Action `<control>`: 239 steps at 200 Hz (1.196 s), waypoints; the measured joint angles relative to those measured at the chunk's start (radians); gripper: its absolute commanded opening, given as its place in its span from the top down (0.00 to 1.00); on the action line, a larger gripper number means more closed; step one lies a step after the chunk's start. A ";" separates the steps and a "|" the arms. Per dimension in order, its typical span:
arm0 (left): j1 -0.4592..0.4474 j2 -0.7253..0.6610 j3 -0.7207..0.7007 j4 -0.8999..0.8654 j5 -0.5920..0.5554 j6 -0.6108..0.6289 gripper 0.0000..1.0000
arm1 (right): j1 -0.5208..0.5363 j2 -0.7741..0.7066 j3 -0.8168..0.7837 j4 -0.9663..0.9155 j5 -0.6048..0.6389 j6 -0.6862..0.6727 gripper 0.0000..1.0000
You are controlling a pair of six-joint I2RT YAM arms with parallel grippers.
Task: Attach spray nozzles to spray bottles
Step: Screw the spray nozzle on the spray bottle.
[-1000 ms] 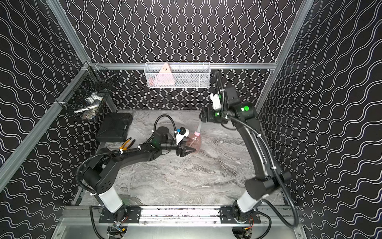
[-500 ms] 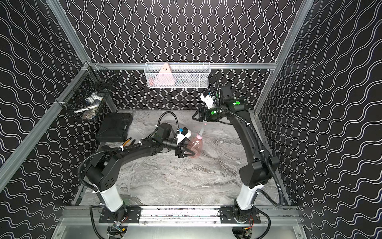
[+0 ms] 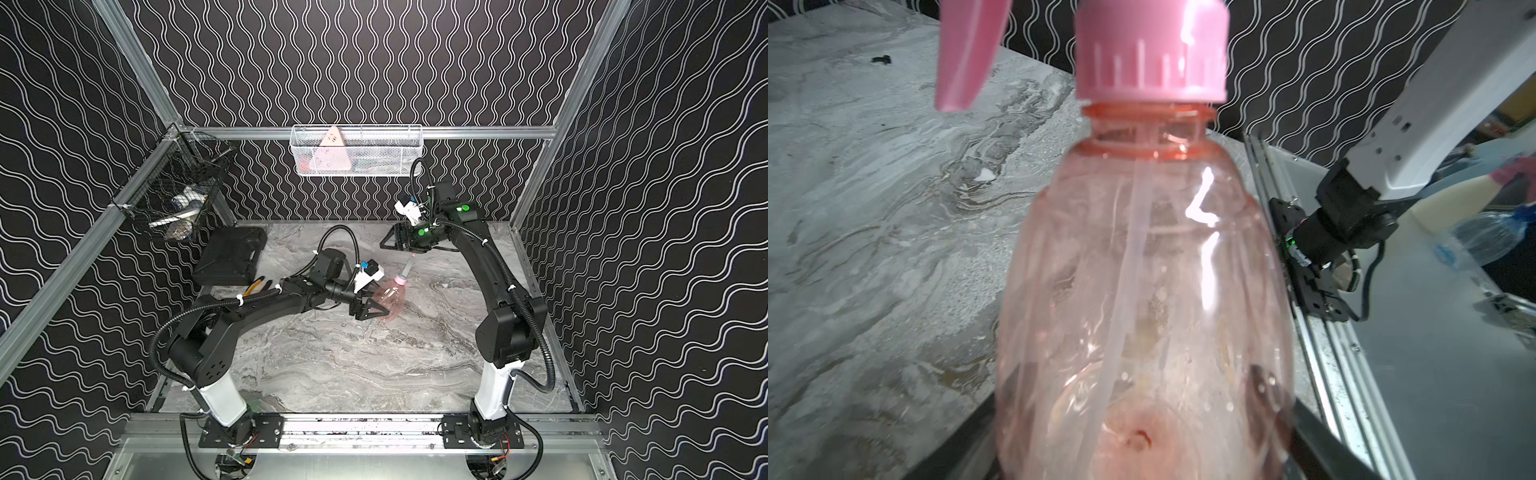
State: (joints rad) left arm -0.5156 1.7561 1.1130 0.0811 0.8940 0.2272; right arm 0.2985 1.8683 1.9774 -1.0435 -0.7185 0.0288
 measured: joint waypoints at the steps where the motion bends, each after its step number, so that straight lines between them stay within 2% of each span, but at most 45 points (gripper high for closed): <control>1: 0.000 -0.001 -0.001 0.000 -0.002 0.002 0.97 | 0.000 0.000 0.000 -0.002 0.000 -0.002 0.33; 25: 0.000 -0.025 -0.026 -0.007 -0.051 0.039 0.98 | 0.000 -0.011 -0.031 -0.009 0.003 -0.014 0.38; 63: 0.011 -0.034 -0.038 -0.014 -0.097 0.045 0.97 | 0.001 -0.048 -0.088 -0.033 0.034 0.000 0.38; 81: 0.013 -0.026 -0.021 -0.009 -0.093 0.032 0.97 | -0.002 -0.074 -0.094 -0.013 0.090 0.032 0.27; 112: 0.014 0.008 0.022 0.008 -0.009 0.002 1.00 | -0.023 -0.155 -0.143 0.092 0.225 0.097 0.20; 140: 0.015 0.043 0.072 0.007 0.076 -0.025 1.00 | -0.042 -0.213 -0.182 0.151 0.377 0.156 0.23; 171: 0.023 0.060 0.043 0.118 0.174 -0.140 1.00 | -0.046 -0.170 -0.069 0.069 0.550 0.197 0.25; 196: 0.040 0.093 0.019 0.261 0.256 -0.279 1.00 | -0.050 -0.149 -0.014 -0.010 0.581 0.194 0.27; 218: 0.049 0.108 0.000 0.377 0.299 -0.379 1.00 | -0.051 -0.269 -0.189 0.052 0.526 0.162 0.29; 232: 0.056 0.108 -0.010 0.419 0.307 -0.410 0.99 | -0.052 -0.360 -0.311 0.123 0.495 0.145 0.41; 239: 0.059 0.105 -0.012 0.423 0.301 -0.411 0.99 | -0.052 -0.401 -0.367 0.163 0.492 0.147 0.43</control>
State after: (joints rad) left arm -0.4564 1.8610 1.1007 0.5041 1.1946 -0.1837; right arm 0.2462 1.4673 1.6108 -0.8806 -0.2264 0.1761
